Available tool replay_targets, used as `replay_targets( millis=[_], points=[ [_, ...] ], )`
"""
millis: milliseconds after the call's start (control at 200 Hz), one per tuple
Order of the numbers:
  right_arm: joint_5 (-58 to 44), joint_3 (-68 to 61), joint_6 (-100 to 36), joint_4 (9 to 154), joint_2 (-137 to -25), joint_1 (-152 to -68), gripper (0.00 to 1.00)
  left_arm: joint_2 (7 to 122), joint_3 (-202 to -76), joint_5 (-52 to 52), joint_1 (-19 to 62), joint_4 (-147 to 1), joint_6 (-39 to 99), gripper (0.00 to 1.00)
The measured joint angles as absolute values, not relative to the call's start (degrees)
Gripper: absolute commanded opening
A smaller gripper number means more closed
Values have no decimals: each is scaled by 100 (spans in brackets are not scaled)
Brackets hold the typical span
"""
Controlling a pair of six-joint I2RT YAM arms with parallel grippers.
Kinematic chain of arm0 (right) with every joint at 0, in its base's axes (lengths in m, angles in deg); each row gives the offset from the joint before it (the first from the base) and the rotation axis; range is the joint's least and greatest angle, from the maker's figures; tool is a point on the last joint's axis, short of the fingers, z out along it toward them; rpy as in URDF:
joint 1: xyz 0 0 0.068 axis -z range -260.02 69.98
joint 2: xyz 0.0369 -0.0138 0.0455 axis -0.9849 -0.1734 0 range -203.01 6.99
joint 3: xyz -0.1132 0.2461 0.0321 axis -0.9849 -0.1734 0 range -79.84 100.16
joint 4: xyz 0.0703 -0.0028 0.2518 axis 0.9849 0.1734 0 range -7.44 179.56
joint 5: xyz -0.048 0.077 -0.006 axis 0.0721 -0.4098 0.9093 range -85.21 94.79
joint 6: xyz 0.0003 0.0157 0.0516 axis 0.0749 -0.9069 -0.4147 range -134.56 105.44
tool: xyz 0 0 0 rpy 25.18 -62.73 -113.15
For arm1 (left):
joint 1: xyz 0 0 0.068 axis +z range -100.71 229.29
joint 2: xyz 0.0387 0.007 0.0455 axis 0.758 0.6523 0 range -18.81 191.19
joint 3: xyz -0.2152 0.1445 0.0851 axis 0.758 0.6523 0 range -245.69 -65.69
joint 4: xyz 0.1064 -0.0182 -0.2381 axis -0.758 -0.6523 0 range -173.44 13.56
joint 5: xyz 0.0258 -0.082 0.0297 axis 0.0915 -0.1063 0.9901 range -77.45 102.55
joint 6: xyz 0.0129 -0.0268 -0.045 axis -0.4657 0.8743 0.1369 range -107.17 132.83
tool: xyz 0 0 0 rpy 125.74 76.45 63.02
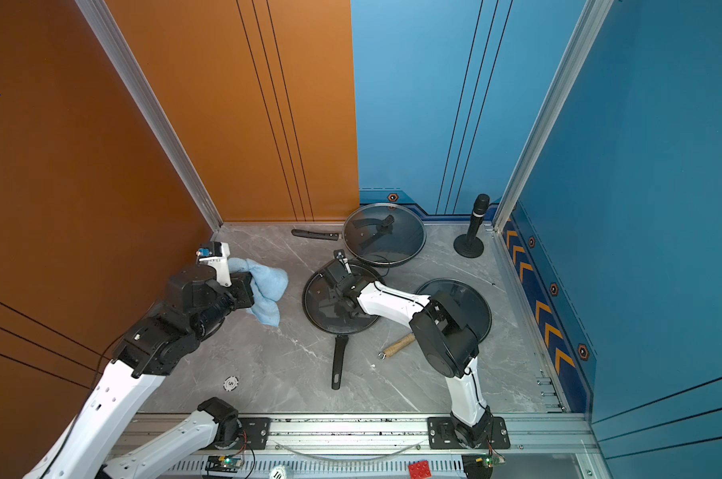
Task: Wipe the pot lid with a cloth
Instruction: Pick up the pot lid from the cooking pot.
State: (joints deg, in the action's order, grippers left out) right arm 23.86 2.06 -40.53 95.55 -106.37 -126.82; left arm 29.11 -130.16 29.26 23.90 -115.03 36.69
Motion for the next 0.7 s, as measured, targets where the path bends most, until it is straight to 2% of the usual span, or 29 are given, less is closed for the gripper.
replay_targets(
  millis=[260, 435, 701],
  points=[
    [2259, 206, -4099, 9547, -10871, -12650, 59, 2679, -12933, 2931, 2416, -11527, 3669, 0],
    [2270, 217, -4154, 9498, -10906, -12652, 44, 2646, -12863, 2931, 2418, -11531, 3669, 0],
    [2263, 217, -4171, 9501, -10906, -12645, 35, 2664, -12863, 2928, 2462, -11525, 3667, 0]
  ],
)
